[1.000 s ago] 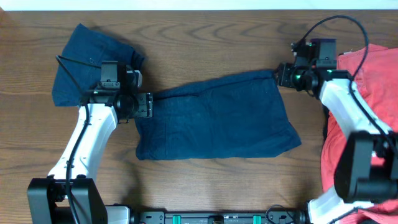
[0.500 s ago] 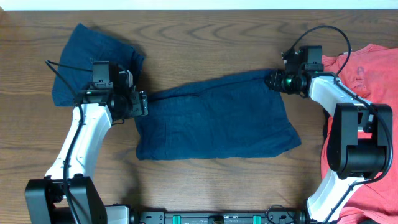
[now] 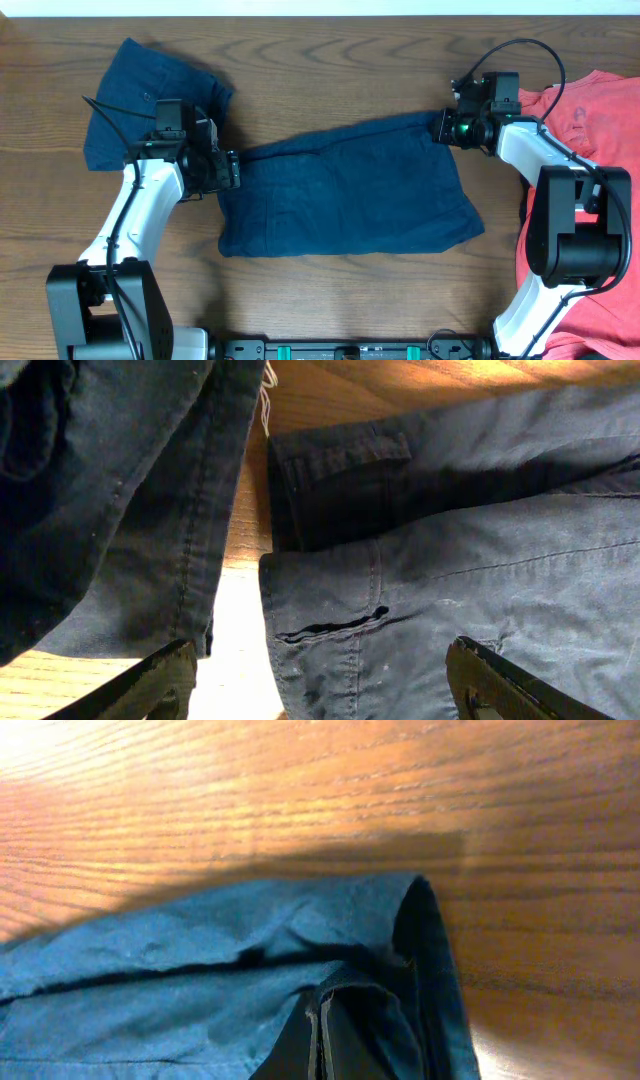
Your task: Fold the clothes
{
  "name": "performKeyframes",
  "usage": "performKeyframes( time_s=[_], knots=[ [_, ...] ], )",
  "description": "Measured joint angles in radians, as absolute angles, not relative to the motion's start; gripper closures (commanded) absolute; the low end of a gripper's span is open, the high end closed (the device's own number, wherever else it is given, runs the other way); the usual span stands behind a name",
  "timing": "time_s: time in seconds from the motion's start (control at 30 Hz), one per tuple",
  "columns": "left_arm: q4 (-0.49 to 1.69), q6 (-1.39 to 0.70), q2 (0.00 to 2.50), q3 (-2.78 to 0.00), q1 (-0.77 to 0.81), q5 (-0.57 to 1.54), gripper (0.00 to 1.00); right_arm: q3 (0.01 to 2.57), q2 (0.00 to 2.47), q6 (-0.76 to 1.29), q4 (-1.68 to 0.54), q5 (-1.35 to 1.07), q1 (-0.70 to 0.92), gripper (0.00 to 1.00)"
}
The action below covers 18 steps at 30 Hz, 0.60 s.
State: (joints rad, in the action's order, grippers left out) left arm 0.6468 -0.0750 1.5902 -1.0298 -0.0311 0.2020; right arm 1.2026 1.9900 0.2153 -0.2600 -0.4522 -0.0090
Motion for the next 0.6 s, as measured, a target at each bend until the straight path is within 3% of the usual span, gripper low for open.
performKeyframes(
  time_s=[0.27,0.43,0.5,0.57,0.6],
  knots=[
    [0.641,-0.075,1.644,-1.030,-0.031,0.210,0.21,1.202,1.966,0.216,-0.300,-0.457,-0.009,0.99],
    [0.596,-0.084,1.707,-1.030,-0.031,0.224,0.48,1.202,1.880,0.216,-0.321,-0.458,-0.009,0.99],
    [0.580,-0.081,1.713,-1.030,-0.031,0.231,0.48,1.202,1.843,0.216,-0.331,-0.456,-0.009,0.99],
    [0.573,-0.075,1.713,-1.030,-0.031,0.242,0.34,1.202,1.806,0.216,-0.355,-0.450,-0.009,0.99],
    [0.574,-0.075,1.713,-1.030,-0.031,0.256,0.32,1.202,1.791,0.216,-0.367,-0.443,-0.009,0.99]
  ],
)
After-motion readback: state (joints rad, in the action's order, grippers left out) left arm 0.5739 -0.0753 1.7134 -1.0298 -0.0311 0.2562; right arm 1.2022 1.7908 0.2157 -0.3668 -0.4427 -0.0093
